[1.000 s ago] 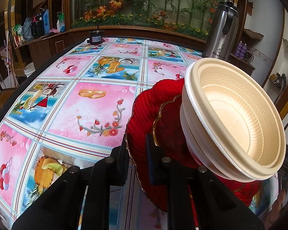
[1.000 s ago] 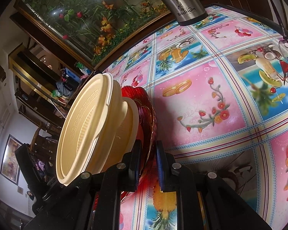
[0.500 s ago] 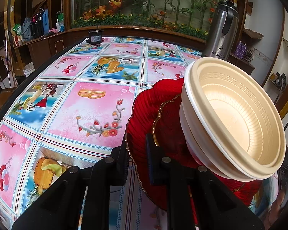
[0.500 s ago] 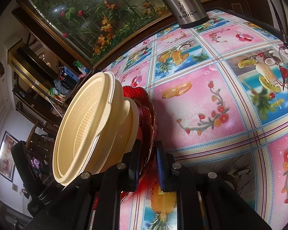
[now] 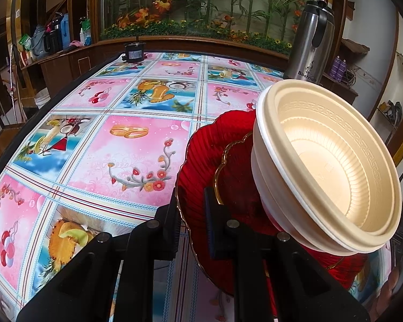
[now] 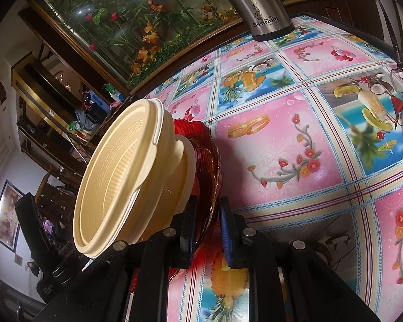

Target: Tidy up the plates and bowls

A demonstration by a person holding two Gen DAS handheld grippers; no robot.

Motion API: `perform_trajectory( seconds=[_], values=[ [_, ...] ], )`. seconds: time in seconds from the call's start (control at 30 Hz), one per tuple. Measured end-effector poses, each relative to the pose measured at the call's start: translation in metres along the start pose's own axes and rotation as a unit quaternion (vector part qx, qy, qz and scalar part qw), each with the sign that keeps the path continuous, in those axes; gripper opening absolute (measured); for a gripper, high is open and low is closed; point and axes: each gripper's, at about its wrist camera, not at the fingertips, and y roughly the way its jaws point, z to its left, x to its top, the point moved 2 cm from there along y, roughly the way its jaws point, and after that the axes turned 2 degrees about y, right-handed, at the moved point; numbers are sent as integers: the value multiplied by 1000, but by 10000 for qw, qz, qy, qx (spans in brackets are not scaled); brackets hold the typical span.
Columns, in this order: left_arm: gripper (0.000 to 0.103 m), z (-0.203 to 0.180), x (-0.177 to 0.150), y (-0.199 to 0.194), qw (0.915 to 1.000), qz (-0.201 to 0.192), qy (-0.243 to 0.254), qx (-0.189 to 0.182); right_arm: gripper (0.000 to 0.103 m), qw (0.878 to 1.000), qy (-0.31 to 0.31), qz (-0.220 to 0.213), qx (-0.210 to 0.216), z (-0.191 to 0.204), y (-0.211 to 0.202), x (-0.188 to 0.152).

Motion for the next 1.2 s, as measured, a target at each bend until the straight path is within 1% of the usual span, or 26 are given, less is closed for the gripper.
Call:
perform_trajectory(
  seconds=[0.07, 0.17, 0.23, 0.33, 0.4, 0.43, 0.5, 0.6, 0.67, 0.73, 0.77, 0.8, 0.83, 0.9, 0.97, 1.03, 1.13, 1.2],
  values=[
    [12, -3, 0, 0, 9999, -7, 63, 110, 18, 10000, -37, -17, -29, 1, 0, -1],
    [13, -5, 0, -1, 9996, -12, 131, 231, 19, 10000, 56, -5, 64, -3, -1, -3],
    [14, -5, 0, -1, 9996, -10, 137, 261, 20, 9998, 174, 2, 126, -5, -2, -4],
    [15, -3, 1, 1, 9996, 25, 35, 266, 20, 9998, 141, -39, 111, -4, -3, -6],
    [17, -3, 2, 2, 9996, 43, -9, 282, 21, 9998, 140, -40, 141, -5, -3, -6],
    [23, -3, 2, 3, 9995, 54, -20, 308, 22, 9998, 150, -32, 157, -5, -4, -6],
    [30, -3, 2, 5, 9991, 90, -33, 409, 25, 9991, 305, 42, 281, -10, -3, -6],
    [36, -1, 3, 6, 9991, 94, -90, 414, 27, 9982, 465, 118, 370, -14, -4, -9],
    [45, 3, 3, 7, 9991, 117, -173, 370, 27, 9981, 451, 88, 411, -13, -8, -10],
    [60, 9, 2, 7, 9988, 174, -294, 350, 28, 9983, 423, -2, 391, -11, -13, -10],
    [63, 15, 0, 7, 9986, 215, -398, 269, 28, 9985, 379, -114, 386, -10, -19, -9],
    [65, 19, -1, 6, 9983, 258, -492, 177, 32, 9986, 360, -183, 352, -11, -21, -9],
    [65, 24, -4, 5, 9975, 318, -627, 33, 33, 9987, 340, -284, 258, -11, -26, -9],
    [65, 33, -7, 4, 9958, 428, -796, -162, 34, 9985, 302, -435, 167, -12, -31, -8],
    [67, 37, -10, -1, 9946, 422, -882, -339, 34, 9979, 230, -596, -35, -11, -35, -7],
    [71, 39, -14, -5, 9942, 415, -884, -447, 34, 9974, 189, -687, -43, -10, -37, -5],
    [71, 39, -18, -12, 9933, 371, -888, -635, 35, 9957, -63, -875, -311, -2, -39, -4],
    [71, 37, -19, -15, 9933, 338, -827, -730, 40, 9944, -178, -955, -426, 2, -39, -4]
  ],
)
